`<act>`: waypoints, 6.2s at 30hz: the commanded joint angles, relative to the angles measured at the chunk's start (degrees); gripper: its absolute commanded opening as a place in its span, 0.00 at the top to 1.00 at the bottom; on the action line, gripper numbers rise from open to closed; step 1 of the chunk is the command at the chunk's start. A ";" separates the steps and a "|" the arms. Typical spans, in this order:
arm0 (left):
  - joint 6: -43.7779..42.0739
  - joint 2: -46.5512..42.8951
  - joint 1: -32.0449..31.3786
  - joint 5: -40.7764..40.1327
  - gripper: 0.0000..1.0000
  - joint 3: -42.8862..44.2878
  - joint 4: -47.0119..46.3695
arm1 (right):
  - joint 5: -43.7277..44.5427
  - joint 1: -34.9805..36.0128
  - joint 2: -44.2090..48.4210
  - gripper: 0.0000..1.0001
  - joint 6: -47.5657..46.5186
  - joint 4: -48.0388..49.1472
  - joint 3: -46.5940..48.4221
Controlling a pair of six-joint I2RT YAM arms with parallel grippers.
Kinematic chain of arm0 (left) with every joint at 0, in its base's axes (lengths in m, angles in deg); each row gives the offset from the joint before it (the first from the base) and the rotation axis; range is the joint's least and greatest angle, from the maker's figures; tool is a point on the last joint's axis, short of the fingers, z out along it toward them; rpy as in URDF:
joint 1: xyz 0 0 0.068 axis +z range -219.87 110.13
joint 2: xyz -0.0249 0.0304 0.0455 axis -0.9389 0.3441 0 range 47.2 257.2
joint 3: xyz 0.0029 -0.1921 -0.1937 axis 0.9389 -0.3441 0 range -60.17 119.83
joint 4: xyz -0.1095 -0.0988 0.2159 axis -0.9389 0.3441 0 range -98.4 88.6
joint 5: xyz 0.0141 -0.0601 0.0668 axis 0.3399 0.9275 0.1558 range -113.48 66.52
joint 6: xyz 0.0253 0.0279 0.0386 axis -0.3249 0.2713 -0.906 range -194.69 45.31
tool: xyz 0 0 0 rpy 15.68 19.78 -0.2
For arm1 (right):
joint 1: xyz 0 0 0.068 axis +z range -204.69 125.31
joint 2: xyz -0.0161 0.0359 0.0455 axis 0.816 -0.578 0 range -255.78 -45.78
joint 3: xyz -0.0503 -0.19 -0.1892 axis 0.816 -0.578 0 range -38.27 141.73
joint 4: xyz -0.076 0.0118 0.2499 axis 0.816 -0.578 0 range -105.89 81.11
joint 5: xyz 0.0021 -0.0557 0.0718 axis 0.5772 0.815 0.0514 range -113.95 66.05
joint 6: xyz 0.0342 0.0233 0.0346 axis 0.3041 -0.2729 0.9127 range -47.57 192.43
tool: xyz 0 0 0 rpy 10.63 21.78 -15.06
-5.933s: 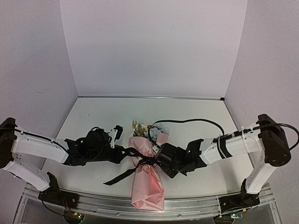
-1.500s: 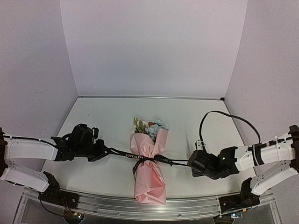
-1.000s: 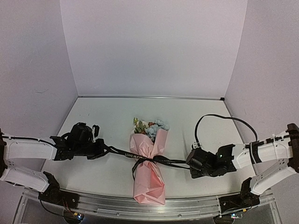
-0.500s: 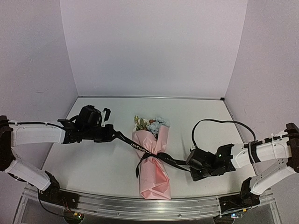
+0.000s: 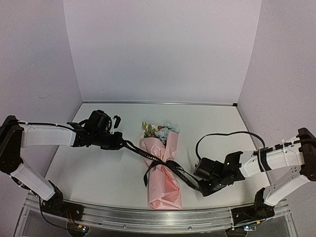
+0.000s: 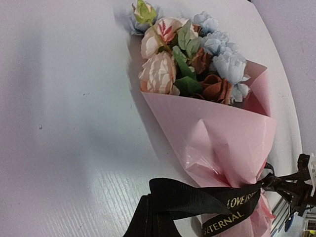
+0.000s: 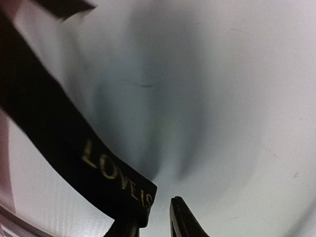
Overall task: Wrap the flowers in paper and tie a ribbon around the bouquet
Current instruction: Adjust the ribbon on the folded bouquet.
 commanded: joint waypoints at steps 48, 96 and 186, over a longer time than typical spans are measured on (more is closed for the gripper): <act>-1.61 2.59 2.25 4.74 1.00 0.74 -0.61 | -10.83 -13.64 -12.53 0.52 -37.61 38.18 7.31; -23.57 5.45 -17.02 3.16 0.52 13.60 0.09 | -14.41 -17.47 -5.34 0.52 19.01 15.54 12.67; -63.49 18.98 -20.94 10.38 0.74 15.12 -9.65 | -6.50 -9.32 -8.13 1.00 46.66 28.31 9.05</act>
